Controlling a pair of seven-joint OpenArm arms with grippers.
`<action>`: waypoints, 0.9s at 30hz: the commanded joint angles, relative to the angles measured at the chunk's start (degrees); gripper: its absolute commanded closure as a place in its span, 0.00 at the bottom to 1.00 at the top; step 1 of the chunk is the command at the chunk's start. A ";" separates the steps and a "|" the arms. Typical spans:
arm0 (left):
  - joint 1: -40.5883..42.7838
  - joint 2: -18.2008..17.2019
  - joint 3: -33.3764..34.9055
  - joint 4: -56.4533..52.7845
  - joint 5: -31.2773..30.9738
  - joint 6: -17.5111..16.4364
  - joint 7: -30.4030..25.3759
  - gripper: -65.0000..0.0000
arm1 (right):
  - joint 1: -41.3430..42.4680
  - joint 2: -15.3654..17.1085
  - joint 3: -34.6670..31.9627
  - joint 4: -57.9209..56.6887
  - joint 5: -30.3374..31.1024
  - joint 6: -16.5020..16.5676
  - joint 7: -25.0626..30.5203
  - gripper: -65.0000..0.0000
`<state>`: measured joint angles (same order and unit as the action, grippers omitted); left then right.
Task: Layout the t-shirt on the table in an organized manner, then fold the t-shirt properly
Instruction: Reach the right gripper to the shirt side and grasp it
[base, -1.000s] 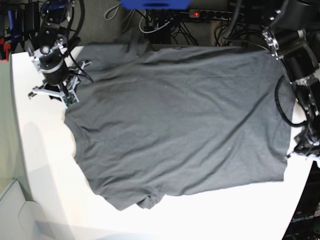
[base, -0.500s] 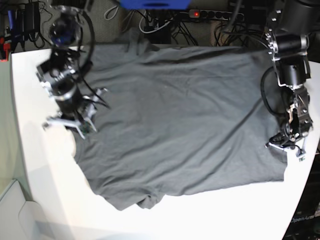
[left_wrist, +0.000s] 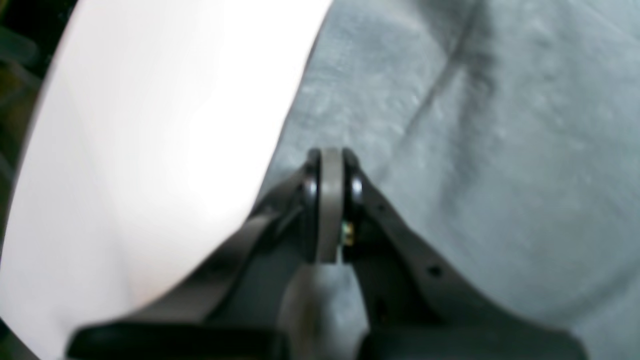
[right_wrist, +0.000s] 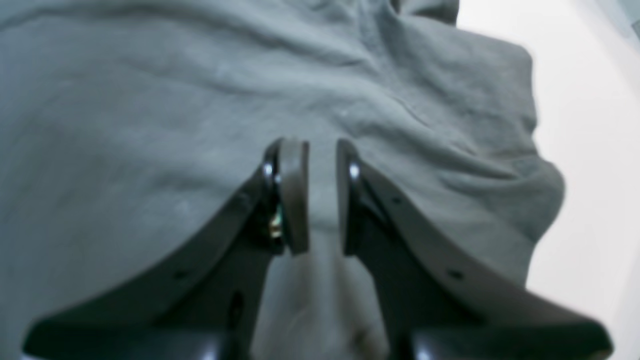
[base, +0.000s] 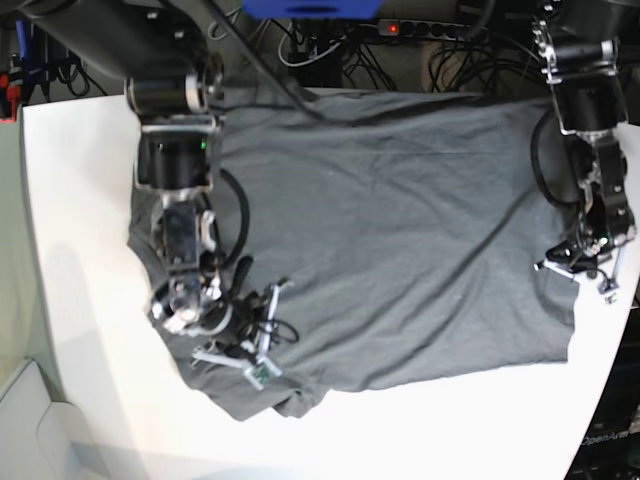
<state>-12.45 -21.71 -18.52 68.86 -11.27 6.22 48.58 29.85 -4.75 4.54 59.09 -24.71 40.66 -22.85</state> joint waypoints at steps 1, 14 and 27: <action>-0.26 -1.36 -2.36 2.66 0.76 0.24 -0.09 0.99 | 3.78 0.58 1.49 -2.78 0.40 -0.66 2.76 0.82; 6.60 -1.01 -9.65 18.74 0.41 0.16 5.09 0.99 | 11.34 6.47 12.21 -26.08 0.31 -3.61 15.69 0.82; 10.56 -0.92 -10.71 22.26 0.32 0.16 5.09 0.99 | 8.44 8.49 12.30 -26.43 0.40 -13.98 16.83 0.82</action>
<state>-1.06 -21.56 -28.75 90.06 -11.25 6.20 54.52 36.34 3.64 16.86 31.75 -25.08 26.87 -7.38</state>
